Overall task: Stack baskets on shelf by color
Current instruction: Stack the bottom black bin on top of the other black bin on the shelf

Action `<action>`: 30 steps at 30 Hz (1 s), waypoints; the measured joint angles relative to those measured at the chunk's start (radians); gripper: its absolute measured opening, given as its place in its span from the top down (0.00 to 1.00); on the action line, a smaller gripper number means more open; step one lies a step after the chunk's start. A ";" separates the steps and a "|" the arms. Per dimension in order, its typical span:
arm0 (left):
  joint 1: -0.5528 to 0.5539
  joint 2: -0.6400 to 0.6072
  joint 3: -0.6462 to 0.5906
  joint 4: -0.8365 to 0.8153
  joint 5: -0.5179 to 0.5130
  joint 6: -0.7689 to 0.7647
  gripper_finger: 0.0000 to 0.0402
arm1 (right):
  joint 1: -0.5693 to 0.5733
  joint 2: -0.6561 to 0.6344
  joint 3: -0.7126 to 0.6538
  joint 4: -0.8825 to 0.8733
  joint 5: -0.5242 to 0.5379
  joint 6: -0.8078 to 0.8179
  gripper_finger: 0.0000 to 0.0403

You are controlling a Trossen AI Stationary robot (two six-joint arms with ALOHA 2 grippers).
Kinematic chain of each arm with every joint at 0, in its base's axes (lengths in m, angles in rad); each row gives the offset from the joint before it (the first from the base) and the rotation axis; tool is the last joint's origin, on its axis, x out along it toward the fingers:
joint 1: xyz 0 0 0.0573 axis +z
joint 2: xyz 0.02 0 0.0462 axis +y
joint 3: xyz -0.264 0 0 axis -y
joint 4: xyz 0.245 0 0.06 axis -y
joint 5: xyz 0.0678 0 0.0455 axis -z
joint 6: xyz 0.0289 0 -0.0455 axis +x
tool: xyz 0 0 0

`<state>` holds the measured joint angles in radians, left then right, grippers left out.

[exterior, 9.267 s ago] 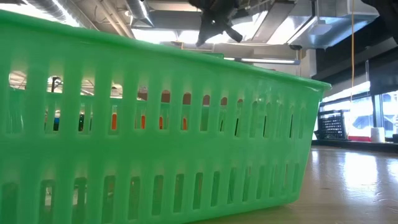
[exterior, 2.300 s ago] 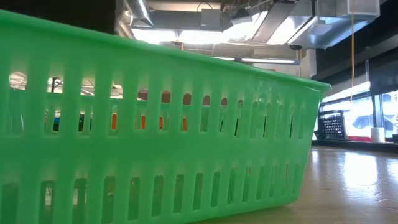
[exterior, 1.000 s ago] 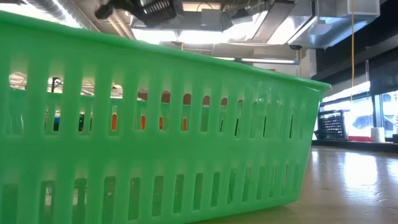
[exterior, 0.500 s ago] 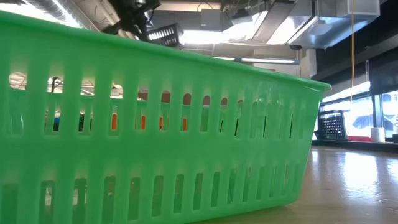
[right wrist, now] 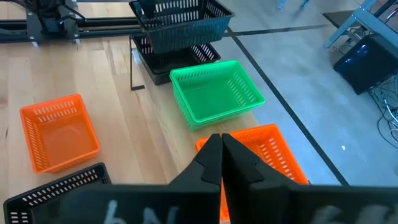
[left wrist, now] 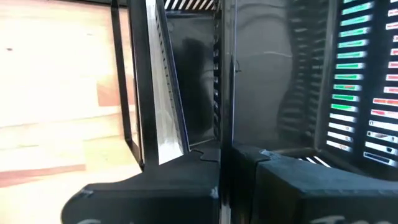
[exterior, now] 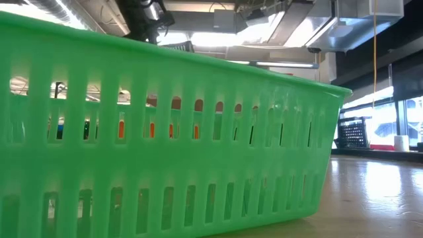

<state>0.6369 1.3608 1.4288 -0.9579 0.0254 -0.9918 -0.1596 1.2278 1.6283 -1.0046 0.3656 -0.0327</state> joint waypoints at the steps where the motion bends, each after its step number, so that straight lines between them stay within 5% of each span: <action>1: 0.000 0.002 0.000 -0.003 0.000 -0.002 1.00 | 0.000 0.000 0.000 0.000 0.000 -0.001 1.00; 30: -0.002 0.043 -0.001 -0.035 0.017 -0.006 0.97 | 0.000 0.000 0.000 -0.001 0.000 -0.002 1.00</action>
<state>0.6353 1.4040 1.4281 -0.9930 0.0422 -0.9981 -0.1599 1.2278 1.6283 -1.0058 0.3656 -0.0349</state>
